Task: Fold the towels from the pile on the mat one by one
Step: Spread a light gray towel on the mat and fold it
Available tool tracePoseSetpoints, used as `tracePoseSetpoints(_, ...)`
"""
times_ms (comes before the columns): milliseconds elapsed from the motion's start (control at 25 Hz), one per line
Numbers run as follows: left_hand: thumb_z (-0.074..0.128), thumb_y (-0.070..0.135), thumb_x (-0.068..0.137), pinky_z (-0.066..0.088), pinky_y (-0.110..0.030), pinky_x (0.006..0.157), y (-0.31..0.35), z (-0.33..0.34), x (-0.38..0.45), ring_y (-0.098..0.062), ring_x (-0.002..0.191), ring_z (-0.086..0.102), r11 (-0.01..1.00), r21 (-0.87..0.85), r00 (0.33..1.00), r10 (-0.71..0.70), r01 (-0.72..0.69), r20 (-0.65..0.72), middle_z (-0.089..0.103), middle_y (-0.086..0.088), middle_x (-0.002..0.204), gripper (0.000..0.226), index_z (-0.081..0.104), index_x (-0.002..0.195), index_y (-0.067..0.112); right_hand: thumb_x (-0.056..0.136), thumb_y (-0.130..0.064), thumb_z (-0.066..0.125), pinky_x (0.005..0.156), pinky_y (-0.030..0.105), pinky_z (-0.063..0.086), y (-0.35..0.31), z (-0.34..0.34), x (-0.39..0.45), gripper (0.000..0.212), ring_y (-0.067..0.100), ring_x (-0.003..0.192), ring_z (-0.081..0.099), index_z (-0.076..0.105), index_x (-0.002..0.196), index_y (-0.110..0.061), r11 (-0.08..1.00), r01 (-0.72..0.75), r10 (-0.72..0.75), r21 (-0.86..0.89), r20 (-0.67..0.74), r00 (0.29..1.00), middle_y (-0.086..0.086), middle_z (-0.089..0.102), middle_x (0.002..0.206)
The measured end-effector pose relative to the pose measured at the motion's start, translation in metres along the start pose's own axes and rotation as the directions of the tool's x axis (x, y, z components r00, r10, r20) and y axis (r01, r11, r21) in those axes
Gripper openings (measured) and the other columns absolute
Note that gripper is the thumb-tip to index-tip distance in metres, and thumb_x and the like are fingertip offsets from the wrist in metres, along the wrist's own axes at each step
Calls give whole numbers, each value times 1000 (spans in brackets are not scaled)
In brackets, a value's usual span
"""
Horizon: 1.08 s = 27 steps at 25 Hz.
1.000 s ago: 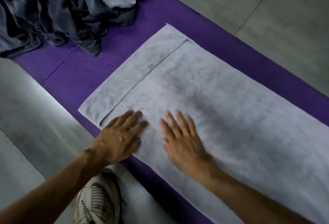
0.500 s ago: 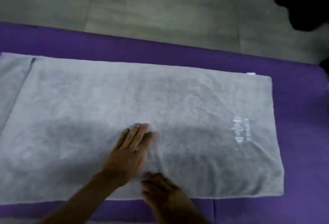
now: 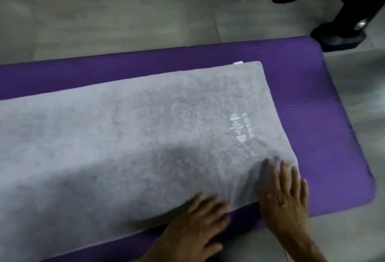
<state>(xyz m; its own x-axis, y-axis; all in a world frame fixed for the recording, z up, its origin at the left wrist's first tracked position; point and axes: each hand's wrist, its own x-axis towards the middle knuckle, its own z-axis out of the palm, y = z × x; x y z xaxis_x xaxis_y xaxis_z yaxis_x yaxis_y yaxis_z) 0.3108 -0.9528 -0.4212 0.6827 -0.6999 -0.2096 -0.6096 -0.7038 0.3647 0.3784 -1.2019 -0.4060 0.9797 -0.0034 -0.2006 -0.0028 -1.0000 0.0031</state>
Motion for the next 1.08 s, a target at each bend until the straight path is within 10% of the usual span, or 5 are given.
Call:
tracePoseSetpoints(160,47,39,98,38,-33,103,-19,-10,-42,-19,112,55,972,-125,926,-230,200,-299,60,1,122,26,63,112,25,94,-40,40,114,54,27,-127,14,23,61,38,144,28,43,146,-10,834,531,-527,151,-68,847,17,35,155)
tracePoseSetpoints(320,47,30,87,48,-39,82,-108,-25,-170,-25,94,57,538,-465,358,-833,703,-422,61,-3,106,21,61,100,23,94,-40,40,112,54,28,-263,42,-13,53,36,142,34,57,136,-14,519,848,-844,106,-93,528,14,42,151)
tracePoseSetpoints(560,42,32,89,46,-52,87,-198,-11,-376,-45,108,52,-239,-580,-400,-902,779,-165,52,-20,125,46,54,127,11,99,-42,40,114,51,29,-349,60,-30,52,33,146,29,47,145,-18,286,958,-954,38,-81,288,9,34,157)
tracePoseSetpoints(920,58,34,82,51,-47,85,-232,-6,-438,-40,102,63,-456,-609,-506,-857,649,102,68,-20,105,37,66,111,14,97,-43,42,115,45,26,-349,39,-20,48,26,146,29,49,142,-26,244,964,-969,101,-11,247,0,34,157)
tracePoseSetpoints(1080,63,48,71,50,-41,73,-210,-48,-398,-39,90,64,-418,-540,-451,-889,731,80,67,-16,91,36,62,88,16,92,-38,54,114,36,30,-359,25,-25,38,7,144,30,61,127,-26,330,735,-908,592,-13,418,-10,39,152)
